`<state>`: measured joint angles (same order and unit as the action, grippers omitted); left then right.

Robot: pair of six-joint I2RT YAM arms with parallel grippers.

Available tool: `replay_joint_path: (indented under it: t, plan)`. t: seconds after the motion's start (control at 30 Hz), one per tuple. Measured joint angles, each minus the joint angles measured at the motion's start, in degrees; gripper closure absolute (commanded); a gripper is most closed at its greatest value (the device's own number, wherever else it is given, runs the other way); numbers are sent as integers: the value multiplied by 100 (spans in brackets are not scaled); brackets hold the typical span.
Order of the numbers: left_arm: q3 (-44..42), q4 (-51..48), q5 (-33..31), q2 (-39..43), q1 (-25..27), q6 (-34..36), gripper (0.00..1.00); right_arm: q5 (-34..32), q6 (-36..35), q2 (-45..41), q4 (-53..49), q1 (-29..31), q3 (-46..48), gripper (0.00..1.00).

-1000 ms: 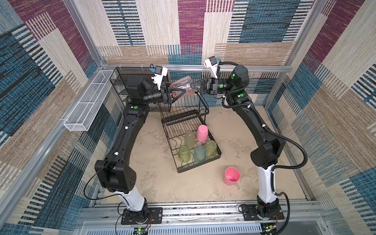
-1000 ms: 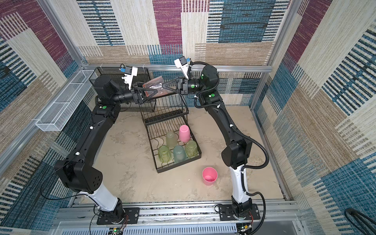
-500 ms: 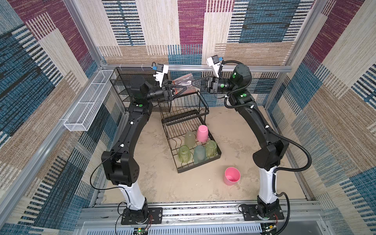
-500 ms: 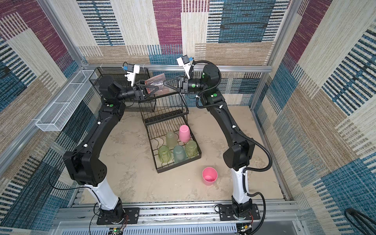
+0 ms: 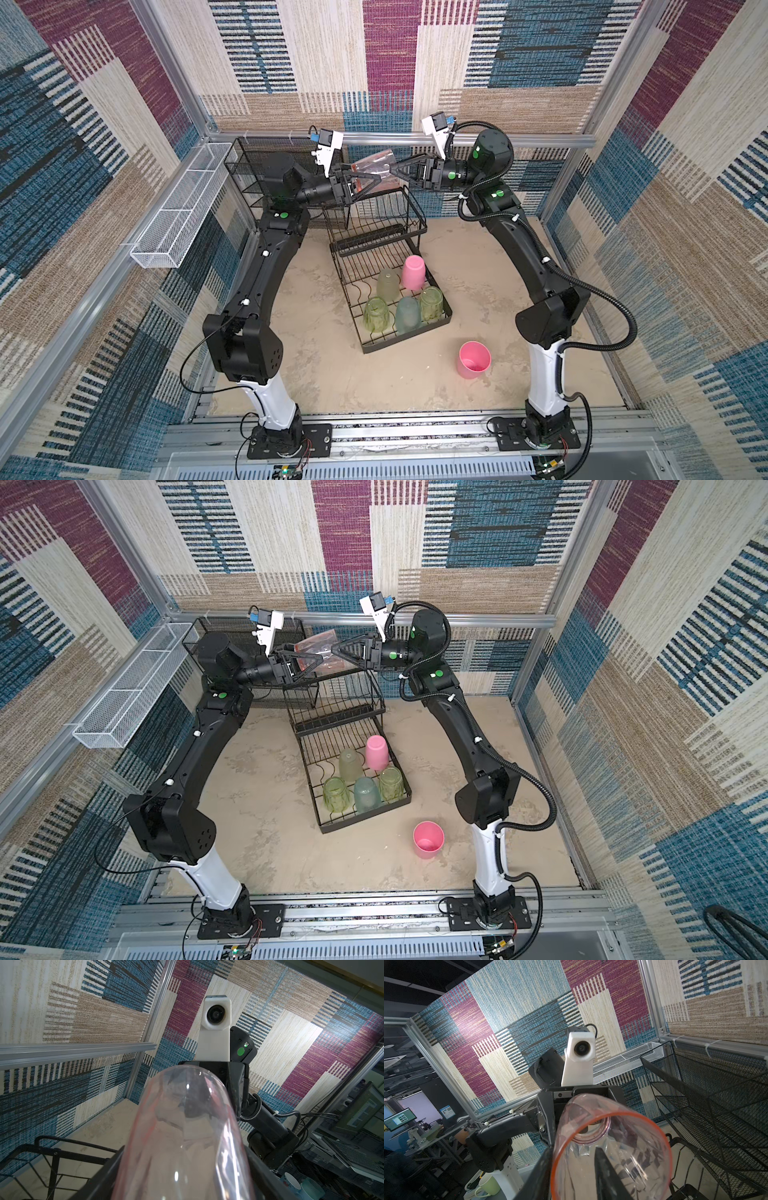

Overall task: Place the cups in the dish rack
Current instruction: 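Open the right gripper and withdraw it while left gripper holds the cup, then carry the clear cup with the left gripper down over the rack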

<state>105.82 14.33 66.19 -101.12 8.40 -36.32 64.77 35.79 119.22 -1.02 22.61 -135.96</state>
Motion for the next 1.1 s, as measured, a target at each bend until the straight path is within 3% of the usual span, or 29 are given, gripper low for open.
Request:
replay_joint_path:
  t: [0.27,0.5,0.7,1.1]
  plan:
    - [201,-1349,-549,155,-118,680,27,-354,-310,20,-555,-299,-44,50]
    - [619,-3110,-1419,151,-116,1493,27,-1165,-929,-188,-1473,-577,278,48]
    - [826,-4400,-2315,85,-101,2118,27,-2496,-1506,-413,-2286,-647,645,48]
    - [782,-5560,-3711,223,153,2667,27,-4457,-2138,-1462,-2651,-651,2452,47]
